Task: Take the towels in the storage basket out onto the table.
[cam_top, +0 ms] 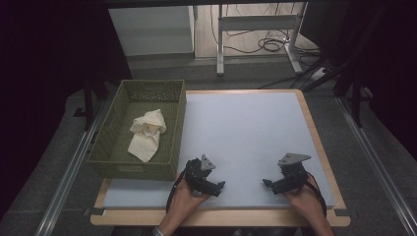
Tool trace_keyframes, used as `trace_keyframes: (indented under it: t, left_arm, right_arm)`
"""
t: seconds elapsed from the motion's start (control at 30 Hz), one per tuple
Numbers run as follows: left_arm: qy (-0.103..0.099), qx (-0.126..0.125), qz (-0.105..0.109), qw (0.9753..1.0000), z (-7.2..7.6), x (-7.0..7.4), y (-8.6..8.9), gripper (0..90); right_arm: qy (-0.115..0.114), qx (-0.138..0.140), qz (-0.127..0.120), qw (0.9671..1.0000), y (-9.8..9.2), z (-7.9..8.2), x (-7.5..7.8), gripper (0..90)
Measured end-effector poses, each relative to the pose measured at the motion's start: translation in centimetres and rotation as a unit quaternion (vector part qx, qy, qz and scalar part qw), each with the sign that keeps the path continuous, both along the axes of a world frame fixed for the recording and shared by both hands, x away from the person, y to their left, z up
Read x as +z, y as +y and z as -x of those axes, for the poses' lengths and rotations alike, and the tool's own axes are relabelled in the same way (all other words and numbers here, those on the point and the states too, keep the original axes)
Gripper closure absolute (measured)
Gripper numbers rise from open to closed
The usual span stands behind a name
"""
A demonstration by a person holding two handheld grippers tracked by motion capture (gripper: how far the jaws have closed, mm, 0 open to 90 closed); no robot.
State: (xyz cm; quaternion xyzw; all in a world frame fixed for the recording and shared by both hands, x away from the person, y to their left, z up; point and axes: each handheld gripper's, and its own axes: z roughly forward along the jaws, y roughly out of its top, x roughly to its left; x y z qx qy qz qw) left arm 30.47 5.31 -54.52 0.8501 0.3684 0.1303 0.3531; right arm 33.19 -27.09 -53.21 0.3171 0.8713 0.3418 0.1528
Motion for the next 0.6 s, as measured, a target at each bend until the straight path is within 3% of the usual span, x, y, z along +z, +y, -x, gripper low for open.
trace_keyframes:
  t: [0.6]
  left_arm:
    - [0.0,0.0,0.0,1.0,-0.01,0.0,0.01,1.6]
  right_arm:
    - [-0.007,0.001,0.003,1.0,0.02,0.15,0.02,0.0]
